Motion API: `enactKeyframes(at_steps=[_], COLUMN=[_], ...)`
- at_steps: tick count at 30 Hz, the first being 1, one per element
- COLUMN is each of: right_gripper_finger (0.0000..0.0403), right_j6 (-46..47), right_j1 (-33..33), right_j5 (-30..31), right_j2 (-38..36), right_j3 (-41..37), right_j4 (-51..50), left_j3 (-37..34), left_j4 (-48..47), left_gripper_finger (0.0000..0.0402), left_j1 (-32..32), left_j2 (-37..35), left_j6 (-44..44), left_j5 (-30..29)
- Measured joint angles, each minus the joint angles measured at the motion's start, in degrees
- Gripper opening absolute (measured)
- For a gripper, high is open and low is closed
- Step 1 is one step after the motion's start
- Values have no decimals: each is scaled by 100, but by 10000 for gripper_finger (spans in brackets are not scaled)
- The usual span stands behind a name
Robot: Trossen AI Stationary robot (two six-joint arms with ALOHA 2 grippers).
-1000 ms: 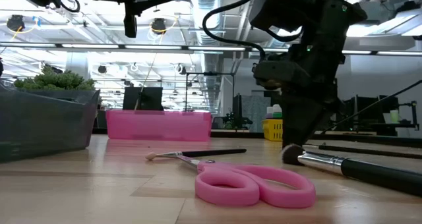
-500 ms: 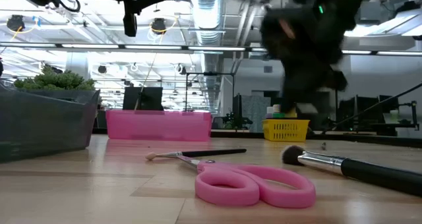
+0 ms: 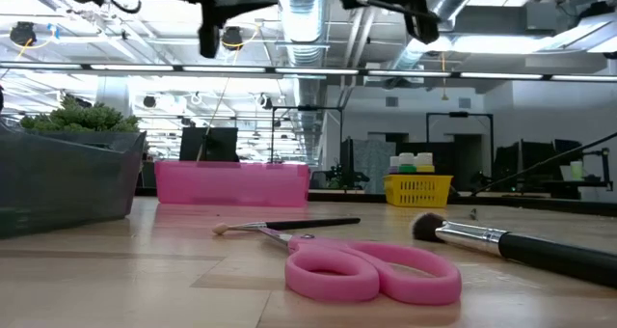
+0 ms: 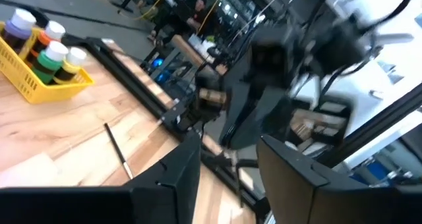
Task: Pick & Place Paint Supplies
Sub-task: Put the brow brush into the red bin
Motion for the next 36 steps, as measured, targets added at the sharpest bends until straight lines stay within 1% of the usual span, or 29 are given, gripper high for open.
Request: enactKeyframes(at_steps=[2, 5, 8, 12, 15, 21, 29, 32, 36], right_gripper_finger=[11, 11, 11, 11, 11, 11, 11, 11, 11], right_j6=[-103, -139, -274, -416, -422, -419, -446, -448, -490], right_j1=[-117, -257, -357, -479, -580, -645, -624, -624, -620], right_j5=[-134, -171, -186, -352, -421, -425, -425, -427, -436], right_j2=[-61, -89, -85, -32, -40, -39, -39, -39, -39], right_j3=[0, 63, 195, 387, 432, 431, 431, 431, 431], right_j4=[113, 194, 164, 141, 197, 233, 232, 227, 236], left_j3=[211, 499, 772, 1149, 1442, 1847, 1891, 1891, 1891], left_j4=[-2, 0, 27, 132, 139, 123, 151, 198, 240], left_gripper_finger=[156, 170, 181, 184, 180, 171, 156, 146, 121], left_j1=[0, 0, 2, 4, 7, 54, 136, 136, 136], left_j2=[338, 788, 1178, 1614, 1864, 2084, 2081, 2080, 2080], left_j6=[7, 22, 48, 148, 287, 466, 466, 463, 461], left_j5=[0, 6, 210, 531, 600, 639, 643, 623, 600])
